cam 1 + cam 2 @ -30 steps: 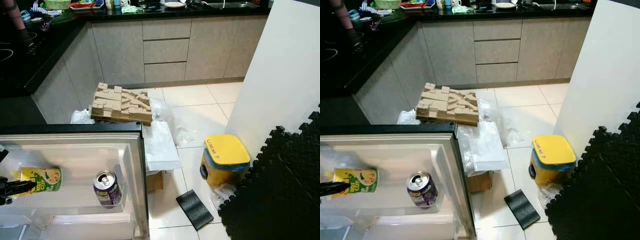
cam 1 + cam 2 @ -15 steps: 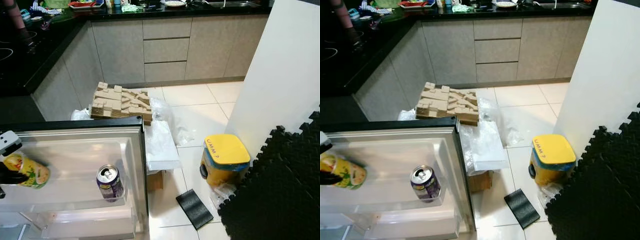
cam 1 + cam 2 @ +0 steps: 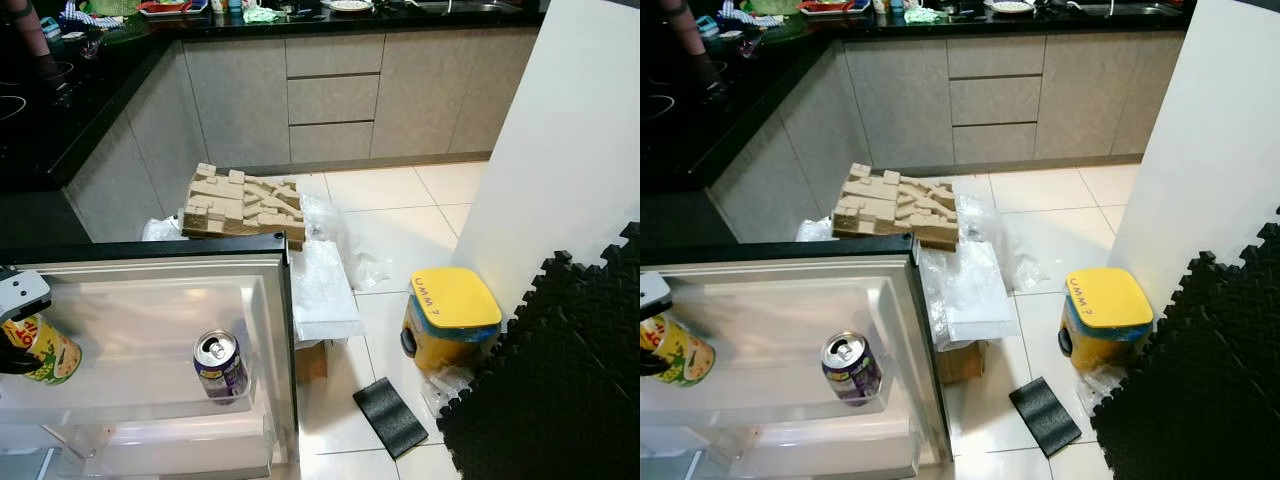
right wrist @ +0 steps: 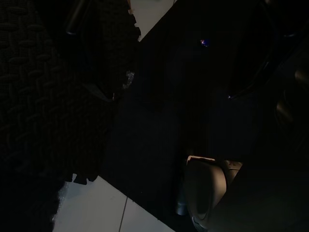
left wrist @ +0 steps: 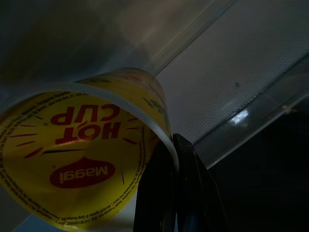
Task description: Restocking fridge
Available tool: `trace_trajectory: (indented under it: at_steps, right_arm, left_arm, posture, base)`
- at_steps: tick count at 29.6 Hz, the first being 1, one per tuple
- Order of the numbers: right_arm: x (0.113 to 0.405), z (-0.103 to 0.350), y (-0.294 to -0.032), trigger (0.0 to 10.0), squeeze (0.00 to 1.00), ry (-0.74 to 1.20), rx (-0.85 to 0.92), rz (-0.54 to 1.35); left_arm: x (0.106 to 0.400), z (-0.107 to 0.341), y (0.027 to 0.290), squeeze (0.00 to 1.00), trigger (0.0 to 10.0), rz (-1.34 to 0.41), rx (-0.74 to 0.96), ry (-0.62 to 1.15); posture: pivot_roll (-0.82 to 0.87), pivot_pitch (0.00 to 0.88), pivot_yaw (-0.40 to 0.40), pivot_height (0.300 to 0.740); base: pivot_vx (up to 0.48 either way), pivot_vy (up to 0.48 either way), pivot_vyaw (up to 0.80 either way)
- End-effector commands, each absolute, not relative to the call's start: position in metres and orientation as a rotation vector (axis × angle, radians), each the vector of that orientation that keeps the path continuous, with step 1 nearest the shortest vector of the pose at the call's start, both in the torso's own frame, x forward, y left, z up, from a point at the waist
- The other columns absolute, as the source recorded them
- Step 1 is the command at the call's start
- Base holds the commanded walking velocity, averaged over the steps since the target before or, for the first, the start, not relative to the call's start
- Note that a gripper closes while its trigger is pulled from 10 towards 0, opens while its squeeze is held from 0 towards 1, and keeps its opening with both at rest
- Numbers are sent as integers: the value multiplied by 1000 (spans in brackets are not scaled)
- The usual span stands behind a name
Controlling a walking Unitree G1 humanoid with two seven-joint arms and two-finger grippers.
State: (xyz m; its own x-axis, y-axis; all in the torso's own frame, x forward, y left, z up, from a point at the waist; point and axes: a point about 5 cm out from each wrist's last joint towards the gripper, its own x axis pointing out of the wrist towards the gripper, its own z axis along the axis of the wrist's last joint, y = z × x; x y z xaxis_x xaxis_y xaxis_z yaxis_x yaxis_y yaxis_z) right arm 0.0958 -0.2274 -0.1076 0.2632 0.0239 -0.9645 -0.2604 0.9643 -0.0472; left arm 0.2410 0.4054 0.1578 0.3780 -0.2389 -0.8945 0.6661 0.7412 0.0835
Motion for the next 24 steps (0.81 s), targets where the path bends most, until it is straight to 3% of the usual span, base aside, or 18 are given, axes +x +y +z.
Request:
trace_trajectory:
  at_steps: [1,24]
  right_arm:
    - [93,-109,-225,10000,0,1298,-205,194]
    - [93,-109,-224,10000,0,1298,-209,198]
  left_arm:
    - [236,163,410,0,10000,-623,523,1086]
    - [232,151,405,0,10000,-720,598,1217]
  posture:
    - [-70,0,29,740]
    - [-70,0,29,740]
  base:
    - [0,0,0]
    - [0,0,0]
